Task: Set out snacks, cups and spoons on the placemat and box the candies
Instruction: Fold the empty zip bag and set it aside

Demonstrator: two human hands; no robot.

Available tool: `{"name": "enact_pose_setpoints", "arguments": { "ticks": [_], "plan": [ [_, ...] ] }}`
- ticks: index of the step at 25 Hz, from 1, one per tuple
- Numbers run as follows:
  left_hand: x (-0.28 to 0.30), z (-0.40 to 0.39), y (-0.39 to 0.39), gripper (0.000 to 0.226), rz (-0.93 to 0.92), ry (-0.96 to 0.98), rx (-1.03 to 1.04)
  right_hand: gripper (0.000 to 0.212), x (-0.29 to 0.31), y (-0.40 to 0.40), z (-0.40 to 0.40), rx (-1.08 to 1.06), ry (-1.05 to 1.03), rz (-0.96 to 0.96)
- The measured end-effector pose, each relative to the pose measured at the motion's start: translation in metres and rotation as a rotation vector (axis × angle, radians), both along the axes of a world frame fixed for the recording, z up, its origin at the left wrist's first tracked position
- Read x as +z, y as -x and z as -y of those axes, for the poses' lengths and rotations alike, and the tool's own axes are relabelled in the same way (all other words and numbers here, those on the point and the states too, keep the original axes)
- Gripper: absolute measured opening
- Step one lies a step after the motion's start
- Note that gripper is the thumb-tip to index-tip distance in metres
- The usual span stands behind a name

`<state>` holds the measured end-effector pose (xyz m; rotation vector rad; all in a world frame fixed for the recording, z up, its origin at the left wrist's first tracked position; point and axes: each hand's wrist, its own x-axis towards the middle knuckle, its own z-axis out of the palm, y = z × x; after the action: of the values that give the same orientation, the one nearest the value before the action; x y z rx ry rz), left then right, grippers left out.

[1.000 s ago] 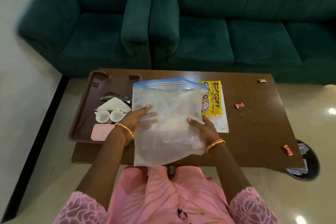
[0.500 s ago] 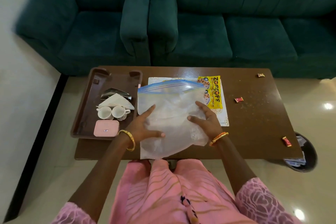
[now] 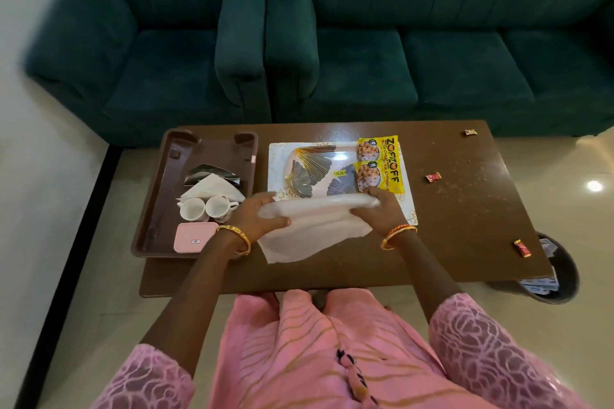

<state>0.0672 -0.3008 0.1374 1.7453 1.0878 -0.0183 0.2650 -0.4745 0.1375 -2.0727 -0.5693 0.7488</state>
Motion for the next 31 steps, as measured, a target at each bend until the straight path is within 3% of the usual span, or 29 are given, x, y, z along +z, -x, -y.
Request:
{"name": "enact_pose_setpoints", "arguments": {
  "ticks": [2, 4, 8, 9, 11, 13, 15, 17, 18, 20, 22, 23, 27, 31],
  "plan": [
    [0.009, 0.008, -0.006, 0.037, 0.126, 0.137, 0.080, 0.041, 0.006, -0.003, 0.000, -0.112, -0.059, -0.072],
    [0.021, 0.015, -0.010, 0.021, 0.158, 0.261, 0.066, 0.048, 0.011, -0.008, 0.003, -0.194, -0.095, -0.102],
    [0.048, 0.010, -0.022, 0.045, -0.038, 0.654, -0.317, 0.052, 0.024, -0.020, 0.003, 0.056, -0.036, -0.042],
    [0.053, 0.011, -0.032, 0.048, -0.085, 0.629, -0.396, 0.054, 0.030, -0.021, -0.001, 0.096, -0.048, -0.004],
    [0.056, 0.018, -0.058, 0.050, -0.147, 0.352, -0.461, 0.060, 0.041, -0.020, -0.010, 0.046, -0.103, 0.119],
    [0.055, 0.031, -0.078, 0.044, -0.052, 0.151, -0.391, 0.085, 0.048, -0.019, -0.010, -0.140, -0.147, 0.173],
    [0.048, 0.034, -0.084, 0.035, 0.117, 0.252, -0.196, 0.114, 0.046, -0.016, 0.000, -0.337, -0.203, -0.004],
    [0.040, 0.036, -0.080, 0.035, 0.197, 0.458, -0.047, 0.125, 0.032, -0.001, 0.013, -0.367, -0.193, -0.301],
    [0.034, 0.039, -0.076, 0.037, 0.196, 0.533, -0.021, 0.119, 0.021, 0.008, 0.018, -0.327, -0.191, -0.473],
    [0.023, 0.049, -0.070, 0.039, 0.177, 0.628, 0.008, 0.080, 0.005, 0.025, 0.025, -0.273, -0.258, -0.756],
    [0.013, 0.056, -0.063, 0.040, 0.171, 0.674, 0.072, 0.042, -0.003, 0.029, 0.030, -0.281, -0.298, -0.827],
    [0.009, 0.056, -0.058, 0.039, 0.166, 0.682, 0.099, 0.035, -0.005, 0.026, 0.033, -0.281, -0.291, -0.794],
    [-0.007, 0.051, -0.040, 0.027, 0.267, 0.781, 0.058, 0.034, -0.010, 0.014, 0.042, -0.265, -0.237, -0.718],
    [-0.014, 0.056, -0.032, 0.050, 0.282, 0.868, 0.133, 0.047, -0.004, 0.011, 0.046, -0.161, -0.197, -0.522]
  ]
}}
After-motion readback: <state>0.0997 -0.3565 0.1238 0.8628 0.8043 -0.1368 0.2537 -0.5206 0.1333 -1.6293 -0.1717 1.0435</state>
